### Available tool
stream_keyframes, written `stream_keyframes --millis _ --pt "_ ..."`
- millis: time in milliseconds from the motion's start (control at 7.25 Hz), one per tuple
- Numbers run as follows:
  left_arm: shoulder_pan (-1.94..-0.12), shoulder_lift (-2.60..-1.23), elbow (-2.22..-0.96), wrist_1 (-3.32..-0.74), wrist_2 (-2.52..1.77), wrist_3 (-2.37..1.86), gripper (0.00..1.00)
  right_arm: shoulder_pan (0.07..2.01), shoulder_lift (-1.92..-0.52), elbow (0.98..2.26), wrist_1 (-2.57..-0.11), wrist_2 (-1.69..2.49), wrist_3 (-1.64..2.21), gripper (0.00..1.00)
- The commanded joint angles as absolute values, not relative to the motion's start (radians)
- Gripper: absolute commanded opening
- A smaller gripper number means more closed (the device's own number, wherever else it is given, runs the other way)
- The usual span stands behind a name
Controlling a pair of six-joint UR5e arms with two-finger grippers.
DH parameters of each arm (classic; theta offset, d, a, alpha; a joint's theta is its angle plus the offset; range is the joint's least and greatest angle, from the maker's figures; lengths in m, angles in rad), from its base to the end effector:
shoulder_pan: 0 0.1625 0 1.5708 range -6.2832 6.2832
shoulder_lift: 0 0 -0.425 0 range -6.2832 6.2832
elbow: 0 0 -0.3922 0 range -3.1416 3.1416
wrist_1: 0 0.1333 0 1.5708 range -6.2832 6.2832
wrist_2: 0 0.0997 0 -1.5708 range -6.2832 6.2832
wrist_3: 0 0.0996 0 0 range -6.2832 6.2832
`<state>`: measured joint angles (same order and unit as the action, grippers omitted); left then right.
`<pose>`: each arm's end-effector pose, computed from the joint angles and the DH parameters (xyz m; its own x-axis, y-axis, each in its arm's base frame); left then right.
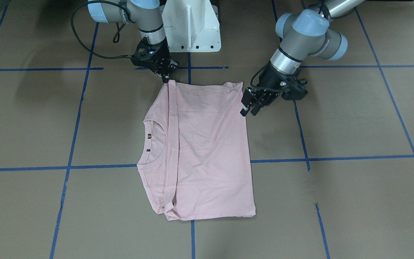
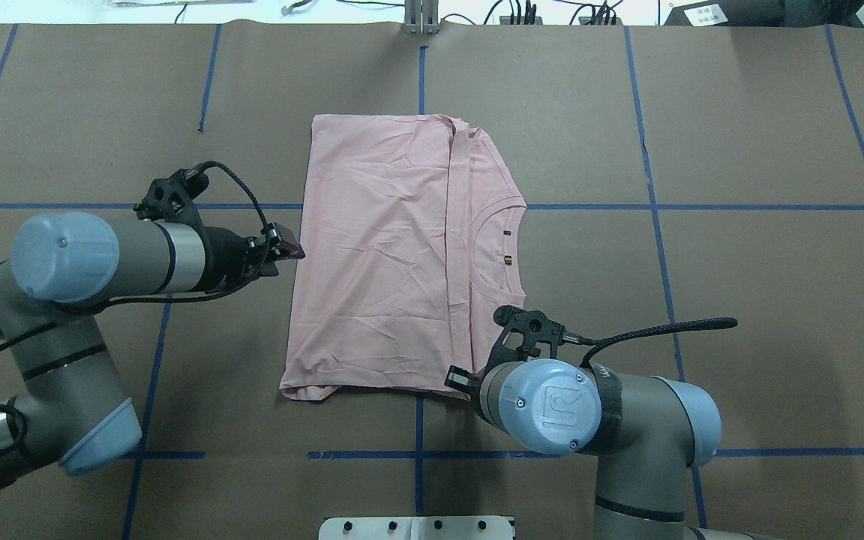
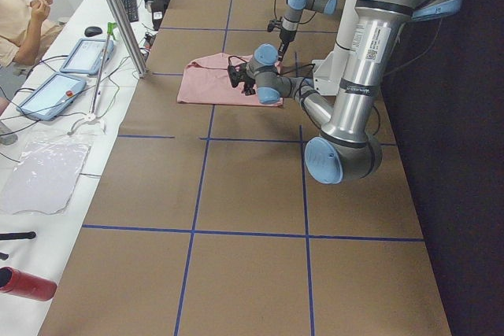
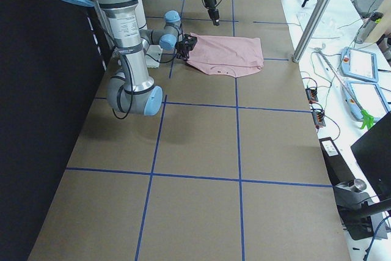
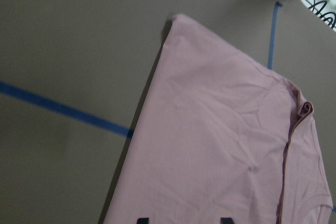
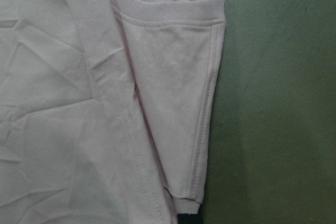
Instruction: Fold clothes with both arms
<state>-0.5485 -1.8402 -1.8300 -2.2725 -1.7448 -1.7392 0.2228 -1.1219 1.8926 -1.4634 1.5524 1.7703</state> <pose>0.4323 -0.4002 0.3132 0.2182 -0.3268 -0.9196 0.4168 0.8832 -0.2150 -0.5613 -0.2657 0.2590 0.5640 0.3309 0.7566 -0.3535 0.9247 -0.1410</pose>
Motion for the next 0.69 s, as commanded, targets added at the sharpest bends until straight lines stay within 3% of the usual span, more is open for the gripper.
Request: stream_keyframes --millis 0,552 --pt "-0.47 -1.802 -1.926 -2.131 -1.714 -1.781 0.61 0.222 -1.121 1.891 -1.463 1.552 1.772 0.0" --pt "-0.436 -1.801 -1.925 -2.109 -1.669 -1.799 0.62 0.236 -1.117 1.876 -1.453 1.551 1.775 0.07"
